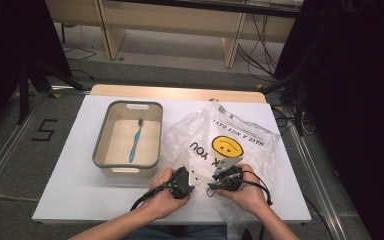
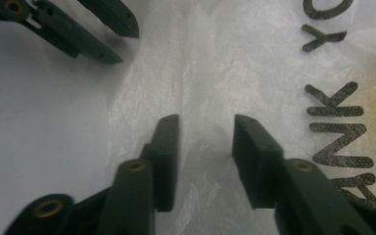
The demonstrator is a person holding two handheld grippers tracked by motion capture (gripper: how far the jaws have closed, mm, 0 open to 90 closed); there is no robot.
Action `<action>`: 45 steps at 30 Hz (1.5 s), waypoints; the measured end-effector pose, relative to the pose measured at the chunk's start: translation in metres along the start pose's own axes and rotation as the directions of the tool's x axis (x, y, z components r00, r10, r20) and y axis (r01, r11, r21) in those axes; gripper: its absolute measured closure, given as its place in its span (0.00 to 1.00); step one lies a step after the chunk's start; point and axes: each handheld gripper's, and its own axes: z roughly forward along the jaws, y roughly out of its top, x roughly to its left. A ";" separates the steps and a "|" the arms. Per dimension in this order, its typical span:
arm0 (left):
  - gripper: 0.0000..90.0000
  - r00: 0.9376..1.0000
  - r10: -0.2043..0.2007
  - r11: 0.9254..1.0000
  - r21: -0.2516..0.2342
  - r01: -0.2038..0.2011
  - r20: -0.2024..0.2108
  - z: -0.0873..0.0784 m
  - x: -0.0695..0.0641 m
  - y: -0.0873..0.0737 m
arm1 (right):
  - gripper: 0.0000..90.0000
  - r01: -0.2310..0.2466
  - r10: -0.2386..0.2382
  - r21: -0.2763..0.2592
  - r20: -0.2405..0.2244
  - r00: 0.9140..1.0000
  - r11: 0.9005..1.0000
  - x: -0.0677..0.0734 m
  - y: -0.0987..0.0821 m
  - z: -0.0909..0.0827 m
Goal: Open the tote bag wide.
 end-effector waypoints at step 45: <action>0.96 1.000 0.018 1.000 0.006 -0.018 -0.018 0.002 -0.007 0.001 | 1.00 -0.111 0.345 -0.571 0.320 0.883 0.813 -0.041 0.033 -0.097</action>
